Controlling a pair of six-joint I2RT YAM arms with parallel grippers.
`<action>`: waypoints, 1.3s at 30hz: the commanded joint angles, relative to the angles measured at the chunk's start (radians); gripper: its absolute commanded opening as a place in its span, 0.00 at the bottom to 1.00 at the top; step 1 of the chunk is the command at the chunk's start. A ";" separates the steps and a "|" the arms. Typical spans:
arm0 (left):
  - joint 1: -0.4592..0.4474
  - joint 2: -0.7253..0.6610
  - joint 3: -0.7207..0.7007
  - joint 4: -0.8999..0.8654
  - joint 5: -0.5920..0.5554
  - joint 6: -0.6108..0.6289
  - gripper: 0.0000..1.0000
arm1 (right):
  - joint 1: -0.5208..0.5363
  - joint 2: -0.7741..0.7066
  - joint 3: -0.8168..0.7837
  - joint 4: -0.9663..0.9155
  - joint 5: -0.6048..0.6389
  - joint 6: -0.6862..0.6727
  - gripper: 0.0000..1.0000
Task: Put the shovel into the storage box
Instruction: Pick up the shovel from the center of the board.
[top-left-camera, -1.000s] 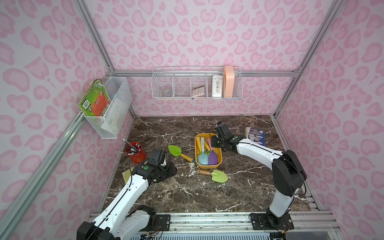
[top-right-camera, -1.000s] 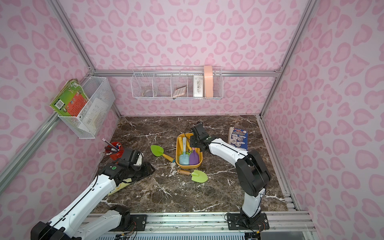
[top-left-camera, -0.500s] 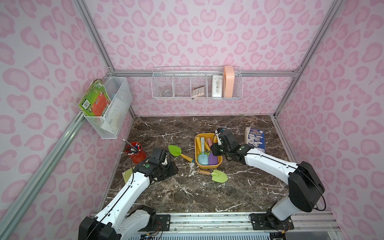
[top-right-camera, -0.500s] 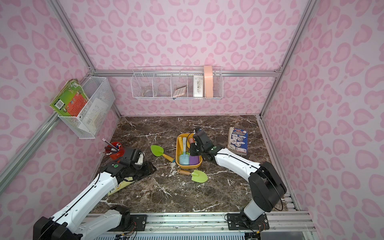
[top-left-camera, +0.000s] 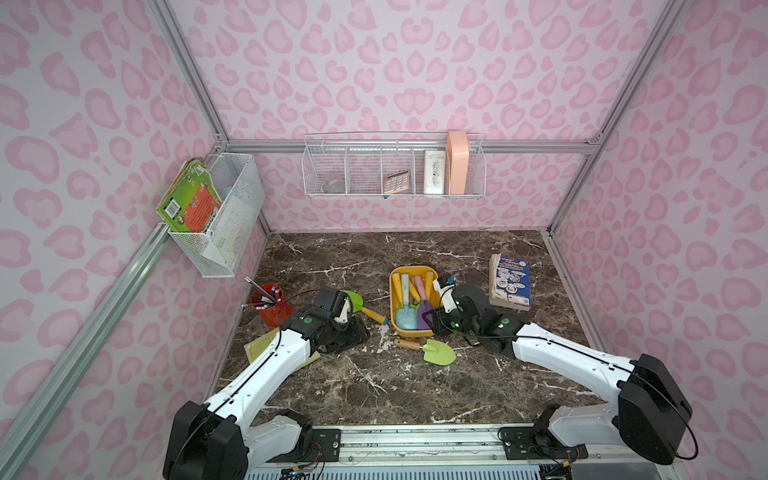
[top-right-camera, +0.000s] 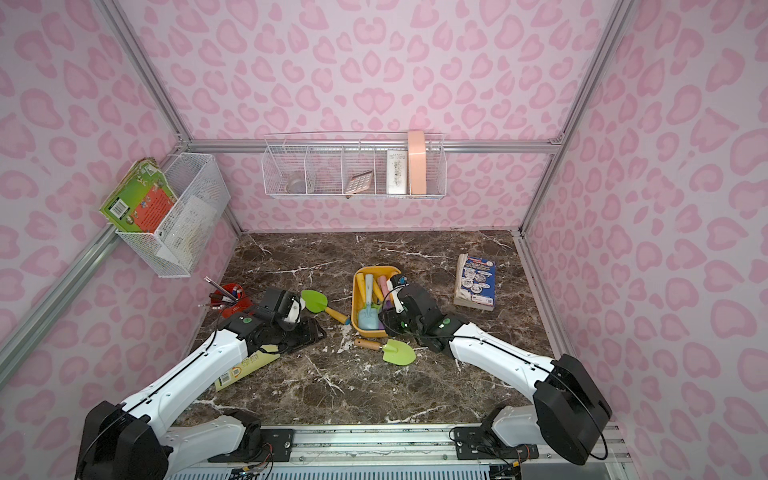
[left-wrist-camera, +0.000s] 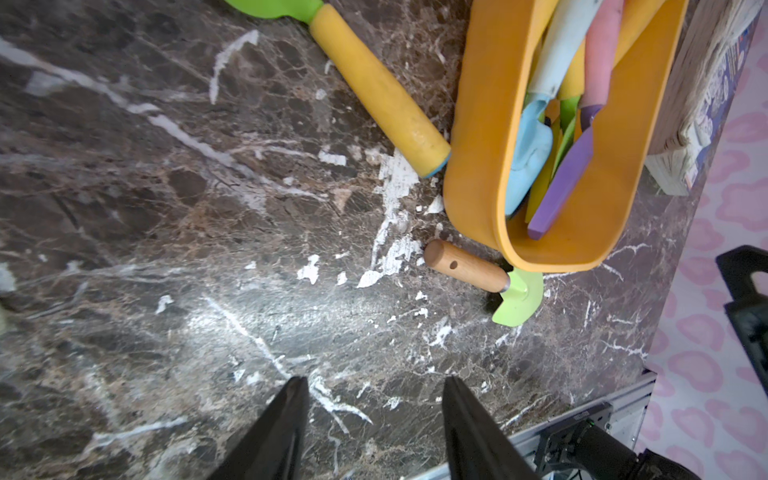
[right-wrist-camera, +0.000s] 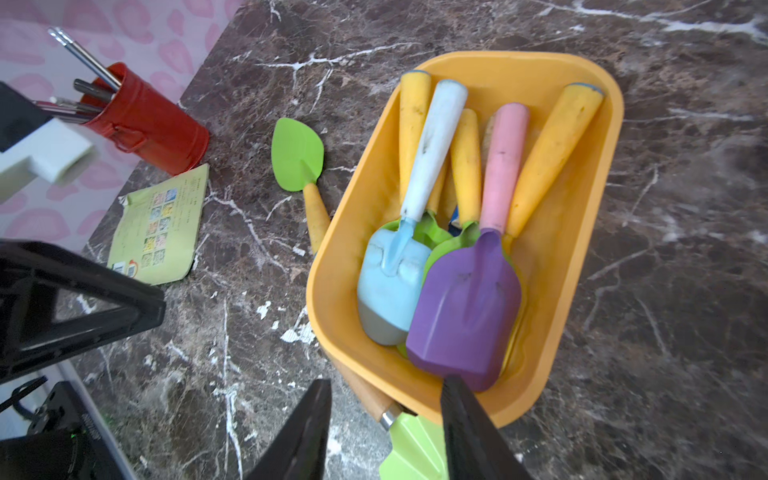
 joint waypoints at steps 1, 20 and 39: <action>-0.017 0.022 0.016 0.018 0.011 0.016 0.57 | 0.021 -0.014 -0.032 0.059 -0.050 -0.041 0.48; -0.029 0.019 -0.007 0.014 -0.017 0.010 0.56 | 0.133 0.115 -0.119 0.152 -0.011 -0.080 0.50; -0.030 0.022 -0.012 0.016 -0.024 -0.003 0.55 | 0.154 0.224 -0.110 0.183 0.065 -0.131 0.50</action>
